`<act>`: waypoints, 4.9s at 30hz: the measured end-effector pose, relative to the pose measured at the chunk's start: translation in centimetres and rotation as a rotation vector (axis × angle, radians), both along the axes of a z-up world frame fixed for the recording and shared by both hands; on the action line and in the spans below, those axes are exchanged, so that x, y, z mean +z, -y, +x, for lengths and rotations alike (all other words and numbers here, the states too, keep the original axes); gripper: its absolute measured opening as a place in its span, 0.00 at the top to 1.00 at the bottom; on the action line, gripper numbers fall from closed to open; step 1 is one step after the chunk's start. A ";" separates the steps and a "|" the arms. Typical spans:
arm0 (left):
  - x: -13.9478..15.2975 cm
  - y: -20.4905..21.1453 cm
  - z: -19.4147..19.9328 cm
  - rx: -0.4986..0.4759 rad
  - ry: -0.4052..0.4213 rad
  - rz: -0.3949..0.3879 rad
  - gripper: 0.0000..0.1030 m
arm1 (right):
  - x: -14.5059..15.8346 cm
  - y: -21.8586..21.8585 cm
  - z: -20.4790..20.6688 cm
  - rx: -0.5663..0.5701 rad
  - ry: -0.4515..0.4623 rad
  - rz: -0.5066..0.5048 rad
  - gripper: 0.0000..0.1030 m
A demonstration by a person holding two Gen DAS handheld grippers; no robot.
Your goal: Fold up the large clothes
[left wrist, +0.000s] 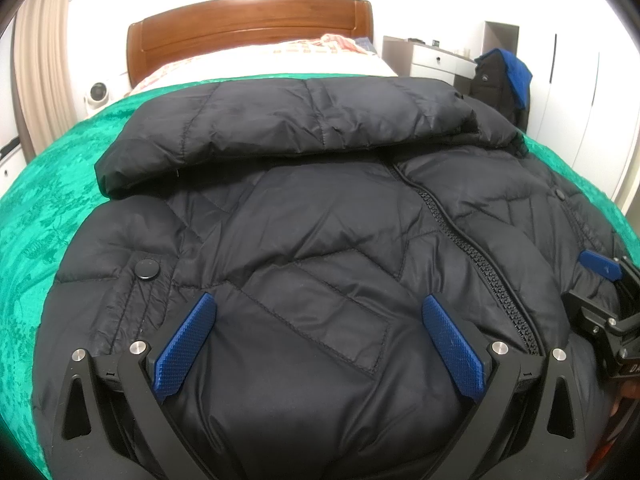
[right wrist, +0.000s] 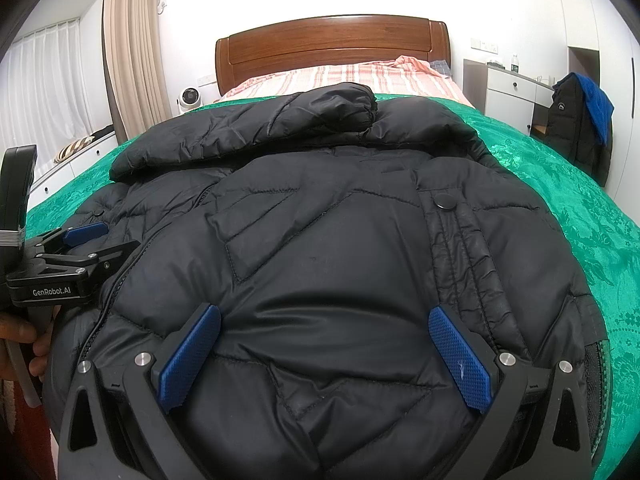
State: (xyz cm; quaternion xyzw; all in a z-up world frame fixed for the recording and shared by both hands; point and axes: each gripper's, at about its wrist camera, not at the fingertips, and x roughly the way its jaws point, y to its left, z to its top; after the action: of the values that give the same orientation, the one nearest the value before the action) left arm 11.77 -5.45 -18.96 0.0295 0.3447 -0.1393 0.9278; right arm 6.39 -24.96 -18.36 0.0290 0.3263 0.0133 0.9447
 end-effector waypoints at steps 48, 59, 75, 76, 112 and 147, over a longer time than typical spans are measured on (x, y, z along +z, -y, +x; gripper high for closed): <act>18.3 -26.8 -6.2 0.449 0.026 0.631 0.00 | 0.1 -0.1 -0.1 -0.010 0.000 -0.020 0.00; 8.6 -22.2 -5.4 0.376 -0.159 0.083 0.00 | 0.0 -0.1 -0.7 -0.013 0.019 -0.033 0.00; 7.9 -19.0 -6.1 0.357 -0.179 0.071 0.00 | 0.0 -0.2 -0.7 -0.014 0.019 -0.034 0.00; 7.8 -19.0 -6.1 0.356 -0.181 0.071 0.00 | 0.0 -0.2 -0.7 -0.014 0.019 -0.034 0.00; 0.1 -14.6 -7.9 0.003 -0.516 -0.052 0.22 | 2.1 12.4 -8.1 0.077 -0.560 0.320 0.21; 18.7 -16.3 12.9 0.035 -0.225 -0.262 0.51 | 20.0 19.9 11.4 -0.041 0.096 0.632 0.87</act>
State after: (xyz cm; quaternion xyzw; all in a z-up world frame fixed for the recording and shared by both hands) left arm 24.71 10.80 -0.23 -0.1135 0.4259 -0.1693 0.8815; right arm 17.82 -44.83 1.60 0.3270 0.2605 0.0963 0.9033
